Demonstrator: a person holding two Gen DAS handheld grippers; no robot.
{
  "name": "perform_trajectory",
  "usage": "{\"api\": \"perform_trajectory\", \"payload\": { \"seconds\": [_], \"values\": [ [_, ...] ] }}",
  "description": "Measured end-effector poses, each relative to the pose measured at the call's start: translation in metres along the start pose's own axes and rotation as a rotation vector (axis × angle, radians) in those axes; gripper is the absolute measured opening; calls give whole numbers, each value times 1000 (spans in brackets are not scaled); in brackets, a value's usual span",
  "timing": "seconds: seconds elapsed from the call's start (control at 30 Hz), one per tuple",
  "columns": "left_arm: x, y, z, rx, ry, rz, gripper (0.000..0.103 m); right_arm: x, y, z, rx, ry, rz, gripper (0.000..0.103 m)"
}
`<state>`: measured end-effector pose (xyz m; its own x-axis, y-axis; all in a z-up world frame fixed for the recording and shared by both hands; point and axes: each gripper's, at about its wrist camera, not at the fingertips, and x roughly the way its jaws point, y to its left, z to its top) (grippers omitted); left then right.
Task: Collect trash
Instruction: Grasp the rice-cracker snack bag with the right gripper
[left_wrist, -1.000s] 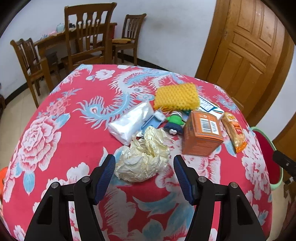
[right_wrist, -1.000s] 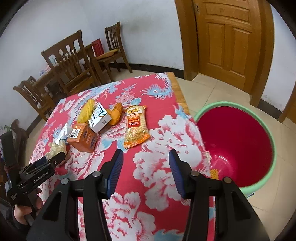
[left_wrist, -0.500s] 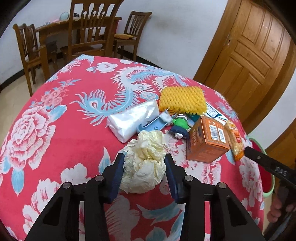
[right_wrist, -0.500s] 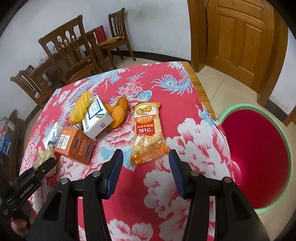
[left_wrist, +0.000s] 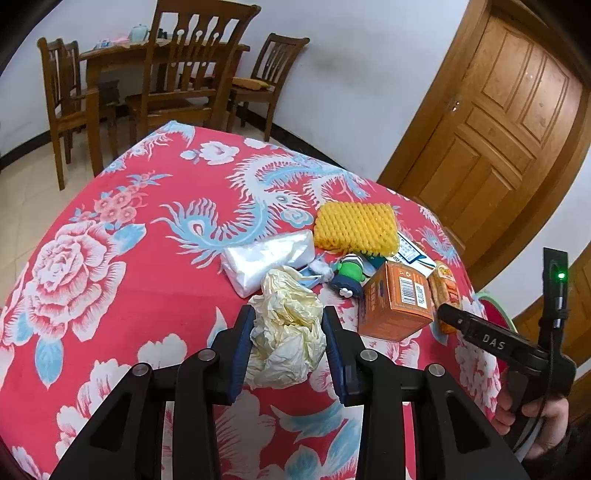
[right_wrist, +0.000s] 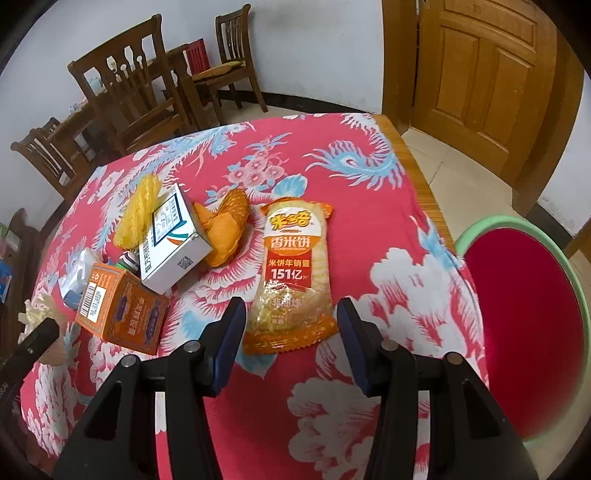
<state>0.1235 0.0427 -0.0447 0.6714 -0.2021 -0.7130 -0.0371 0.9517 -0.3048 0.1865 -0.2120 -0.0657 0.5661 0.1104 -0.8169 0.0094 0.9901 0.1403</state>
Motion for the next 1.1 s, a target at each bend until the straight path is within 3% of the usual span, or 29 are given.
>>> {"api": "perform_trajectory", "payload": {
  "seconds": [0.43, 0.77, 1.1],
  "values": [
    [-8, -2, 1, 0, -14, -4, 38, -9, -3, -4, 10, -5, 15, 43],
    [-25, -23, 3, 34, -37, -28, 38, -64, -18, -21, 42, -91, 63, 43],
    [-36, -64, 1, 96, -31, -99, 38, -115, -44, -40, 85, -180, 73, 43]
  ]
}}
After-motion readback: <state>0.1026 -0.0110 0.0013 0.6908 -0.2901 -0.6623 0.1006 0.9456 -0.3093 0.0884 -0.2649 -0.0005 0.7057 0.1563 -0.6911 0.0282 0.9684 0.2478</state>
